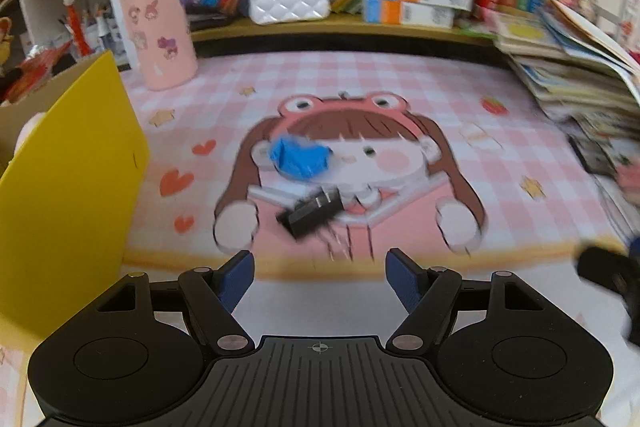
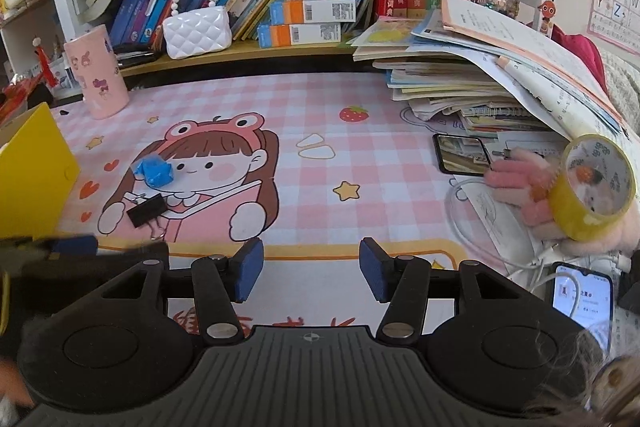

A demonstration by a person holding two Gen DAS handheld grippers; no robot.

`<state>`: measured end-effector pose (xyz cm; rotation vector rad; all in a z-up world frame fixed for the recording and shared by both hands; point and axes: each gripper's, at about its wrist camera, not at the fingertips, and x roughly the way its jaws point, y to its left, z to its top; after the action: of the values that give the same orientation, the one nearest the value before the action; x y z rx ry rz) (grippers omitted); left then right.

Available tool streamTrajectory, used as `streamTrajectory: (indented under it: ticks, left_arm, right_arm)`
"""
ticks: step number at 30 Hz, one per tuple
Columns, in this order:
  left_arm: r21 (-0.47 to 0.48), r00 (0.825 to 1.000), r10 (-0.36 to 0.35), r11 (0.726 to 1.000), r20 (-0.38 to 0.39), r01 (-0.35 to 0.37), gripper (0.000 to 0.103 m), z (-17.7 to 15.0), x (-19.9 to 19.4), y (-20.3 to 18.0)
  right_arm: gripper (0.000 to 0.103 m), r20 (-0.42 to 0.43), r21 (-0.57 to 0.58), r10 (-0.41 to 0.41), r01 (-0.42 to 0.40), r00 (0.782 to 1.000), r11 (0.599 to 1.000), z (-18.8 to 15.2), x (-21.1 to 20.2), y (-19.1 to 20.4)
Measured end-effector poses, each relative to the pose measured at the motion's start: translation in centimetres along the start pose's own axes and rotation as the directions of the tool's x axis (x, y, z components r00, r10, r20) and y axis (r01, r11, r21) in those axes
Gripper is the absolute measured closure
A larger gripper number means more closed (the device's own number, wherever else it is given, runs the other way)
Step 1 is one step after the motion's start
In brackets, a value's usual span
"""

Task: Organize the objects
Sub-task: 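Grasp the black binder clip with the left tool while the right tool grasps the blue cloth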

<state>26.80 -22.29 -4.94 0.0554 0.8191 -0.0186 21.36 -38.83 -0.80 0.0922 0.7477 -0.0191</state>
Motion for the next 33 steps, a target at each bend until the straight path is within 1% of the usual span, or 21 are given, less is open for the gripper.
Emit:
streamTrajectory:
  ticks: [2, 3, 5, 6, 7, 8, 9, 12, 14, 16, 19, 22, 25, 29, 30, 32, 33]
  left_arm:
    - [-0.041, 1.0, 0.015, 0.999, -0.013, -0.016, 0.032, 0.8, 1.3, 0.0]
    - [-0.061, 1.0, 0.011, 0.998, -0.02, -0.012, 0.036, 1.1, 1.8, 0.1]
    - [-0.089, 1.0, 0.018, 0.996, -0.025, -0.02, 0.038, 1.6, 2.8, 0.0]
    - [-0.099, 0.999, 0.027, 0.995, -0.022, -0.029, 0.043, 1.7, 3.1, 0.0]
    - [-0.11, 0.999, 0.035, 0.993, -0.023, -0.037, 0.046, 1.8, 3.5, -0.1]
    - [-0.117, 0.999, 0.044, 0.992, -0.02, -0.046, 0.051, 1.9, 3.8, -0.1]
    - [-0.115, 0.999, 0.05, 0.992, -0.011, -0.051, 0.059, 1.9, 3.8, -0.1]
    - [-0.101, 1.0, 0.031, 0.994, -0.002, -0.031, 0.06, 1.9, 3.7, 0.0]
    - [-0.113, 0.999, 0.027, 0.993, 0.019, -0.025, 0.06, 1.8, 2.7, 0.6]
    - [-0.097, 0.999, 0.013, 0.995, 0.032, -0.01, 0.06, 1.5, 1.6, 1.3]
    - [-0.081, 1.0, 0.001, 0.997, 0.023, 0.001, 0.06, 0.5, -0.6, 3.0]
    - [-0.101, 1.0, -0.018, 0.995, 0.009, 0.019, 0.06, -0.4, -2.4, 5.0]
    - [-0.122, 1.0, -0.024, 0.992, 0.019, 0.026, 0.06, -1.1, -4.3, 6.5]
    - [-0.148, 1.0, -0.022, 0.989, 0.012, 0.023, 0.06, -2.2, -5.6, 7.5]
    - [-0.153, 1.0, -0.018, 0.988, 0.011, 0.02, 0.06, -2.4, -5.8, 7.7]
    - [-0.168, 1.0, -0.021, 0.986, 0.005, 0.021, 0.06, -3.1, -6.3, 8.0]
    - [-0.176, 1.0, -0.021, 0.984, 0.004, 0.021, 0.06, -3.5, -6.6, 8.1]
  right_arm:
    - [0.052, -0.011, 0.002, 0.002, -0.002, 1.0, 1.0, 0.2, 0.4, -0.3]
    - [0.052, -0.019, 0.003, 0.005, -0.005, 1.0, 1.0, 0.4, 0.5, -0.5]
    - [0.052, -0.029, -0.004, 0.016, -0.016, 0.999, 1.0, 0.6, 0.6, -0.6]
    - [0.051, -0.029, -0.014, 0.016, -0.016, 0.999, 1.0, 0.6, 0.5, -0.7]
    - [0.051, -0.029, -0.023, 0.013, -0.014, 0.999, 1.0, 0.7, 0.6, -0.7]
    - [0.051, -0.032, -0.027, 0.01, -0.011, 0.999, 1.0, 0.8, 0.6, -0.8]
    - [0.051, -0.036, -0.027, 0.008, -0.008, 0.999, 1.0, 0.8, 0.7, -0.9]
    - [0.051, -0.043, -0.03, 0.002, -0.003, 0.999, 1.0, 1.0, 1.0, -1.0]
    - [0.051, -0.042, -0.041, 0.007, -0.009, 0.999, 0.999, 1.2, 1.1, -0.8]
    - [0.051, -0.039, -0.059, 0.024, -0.026, 0.999, 0.998, 1.4, 1.5, -0.4]
    - [0.051, -0.041, -0.089, 0.069, -0.072, 0.997, 0.993, 2.1, 2.7, 0.8]
    - [0.051, -0.043, -0.133, 0.118, -0.123, 0.992, 0.984, 2.7, 4.2, 2.5]
    - [0.05, -0.051, -0.175, 0.165, -0.172, 0.985, 0.97, 3.2, 5.5, 4.2]
    - [0.05, -0.071, -0.217, 0.219, -0.23, 0.973, 0.949, 4.2, 7.5, 6.3]
    - [0.048, -0.074, -0.233, 0.233, -0.244, 0.97, 0.942, 4.4, 7.9, 6.8]
    - [0.044, -0.087, -0.285, 0.269, -0.283, 0.959, 0.916, 5.0, 8.9, 8.1]
    - [0.044, -0.097, -0.314, 0.282, -0.298, 0.955, 0.902, 5.2, 9.4, 8.7]
